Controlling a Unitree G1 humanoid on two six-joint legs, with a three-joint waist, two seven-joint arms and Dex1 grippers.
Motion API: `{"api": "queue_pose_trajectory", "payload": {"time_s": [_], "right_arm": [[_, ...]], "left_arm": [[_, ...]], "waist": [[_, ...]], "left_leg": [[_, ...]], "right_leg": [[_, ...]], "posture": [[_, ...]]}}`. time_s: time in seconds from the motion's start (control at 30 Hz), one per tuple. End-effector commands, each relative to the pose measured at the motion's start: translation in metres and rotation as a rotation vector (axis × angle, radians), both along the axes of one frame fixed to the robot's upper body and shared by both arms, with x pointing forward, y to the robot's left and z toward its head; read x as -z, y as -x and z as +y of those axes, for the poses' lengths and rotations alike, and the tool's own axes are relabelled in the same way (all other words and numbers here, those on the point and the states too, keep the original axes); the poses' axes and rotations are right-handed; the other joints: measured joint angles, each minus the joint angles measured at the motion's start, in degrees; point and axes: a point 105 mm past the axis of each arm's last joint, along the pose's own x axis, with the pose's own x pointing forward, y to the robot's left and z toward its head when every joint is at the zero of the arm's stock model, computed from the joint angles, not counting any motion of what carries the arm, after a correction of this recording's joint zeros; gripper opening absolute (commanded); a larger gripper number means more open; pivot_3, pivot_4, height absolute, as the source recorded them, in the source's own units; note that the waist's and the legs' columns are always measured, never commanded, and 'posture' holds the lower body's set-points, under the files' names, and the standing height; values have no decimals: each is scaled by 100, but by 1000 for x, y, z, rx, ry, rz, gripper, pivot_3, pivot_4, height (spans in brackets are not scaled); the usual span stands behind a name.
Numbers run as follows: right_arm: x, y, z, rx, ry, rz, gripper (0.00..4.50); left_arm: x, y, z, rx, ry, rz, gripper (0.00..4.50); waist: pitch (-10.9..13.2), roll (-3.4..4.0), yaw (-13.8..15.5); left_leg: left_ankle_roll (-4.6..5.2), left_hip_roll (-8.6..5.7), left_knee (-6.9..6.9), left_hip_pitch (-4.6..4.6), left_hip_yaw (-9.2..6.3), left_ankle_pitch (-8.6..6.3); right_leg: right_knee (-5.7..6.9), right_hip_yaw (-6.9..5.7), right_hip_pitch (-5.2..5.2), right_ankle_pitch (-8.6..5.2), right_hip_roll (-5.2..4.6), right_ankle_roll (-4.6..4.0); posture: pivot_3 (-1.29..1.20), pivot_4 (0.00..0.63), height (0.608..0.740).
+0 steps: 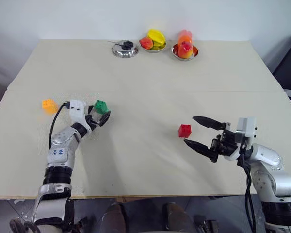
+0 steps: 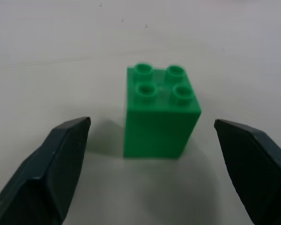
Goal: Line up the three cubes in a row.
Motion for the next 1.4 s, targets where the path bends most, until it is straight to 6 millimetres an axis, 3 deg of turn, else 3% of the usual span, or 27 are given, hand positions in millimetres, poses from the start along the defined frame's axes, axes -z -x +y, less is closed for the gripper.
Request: {"api": "queue_pose_trajectory", "payload": {"time_s": [0.03, 0.27, 0.4, 0.53, 0.6, 0.77, 0.87, 1.03, 1.4], "right_arm": [[-10, 4, 1, 0, 0, -55, 4500], [-8, 6, -5, 31, 13, -55, 4500], [-6, 9, -12, 52, 29, -40, 4500], [2, 28, -35, 48, 98, 66, 4500], [5, 35, -47, 70, 138, 89, 4500], [9, 48, -72, 129, 206, 123, 4500], [9, 52, -77, 158, 207, 129, 4500], [9, 57, -71, 166, 186, 130, 4500], [12, 58, -61, 167, 159, 126, 4500]], "left_arm": [[-10, -4, -1, 8, -23, -47, 3566], [-12, 2, -16, 124, -64, -95, 1489], [-25, 17, -38, 349, -84, -181, 1502], [-19, 71, -84, 945, -251, -158, 1502], [-12, 77, -96, 1056, -312, -116, 1502], [-2, 68, -125, 1117, -359, -113, 1502], [4, 57, -140, 1122, -363, -107, 1502], [5, 43, -164, 1132, -367, -92, 1502], [3, 34, -186, 1170, -380, -64, 1502]], "waist": [[0, 0, -1], [0, 0, -1], [0, 0, 8], [0, 1, 52], [0, 2, 118], [0, 0, 153], [1, -1, 146], [3, -5, 126], [6, -11, 150]], "left_leg": [[0, 0, -1, 0, 0, 0], [0, 0, -4, -1, 0, 0], [0, 0, -5, -3, 0, 0], [0, 0, -12, -7, 0, 0], [-1, 0, -16, -9, 1, -1], [3, -1, 3, -17, -7, -3], [7, -1, 10, -25, -8, -5], [7, -1, 6, -27, -9, -5], [7, -2, 11, -36, -16, -6]], "right_leg": [[0, 0, 0, 0, 0, 0], [-1, 0, -1, 0, 0, 0], [-3, -2, -1, 0, 0, 0], [-9, -3, -4, 0, 0, -1], [-25, -4, -2, 0, 0, -1], [-35, -4, 5, 4, 0, 7], [-44, -3, 6, 8, -1, 14], [-44, -4, 0, 8, 0, 14], [-45, -10, 0, 8, -1, 14]], "posture": [[0, 150, 740], [0, 150, 740], [0, 150, 740], [0, 150, 740], [0, 150, 740], [0, 150, 740], [0, 150, 740], [0, 150, 740], [0, 150, 740]]}}
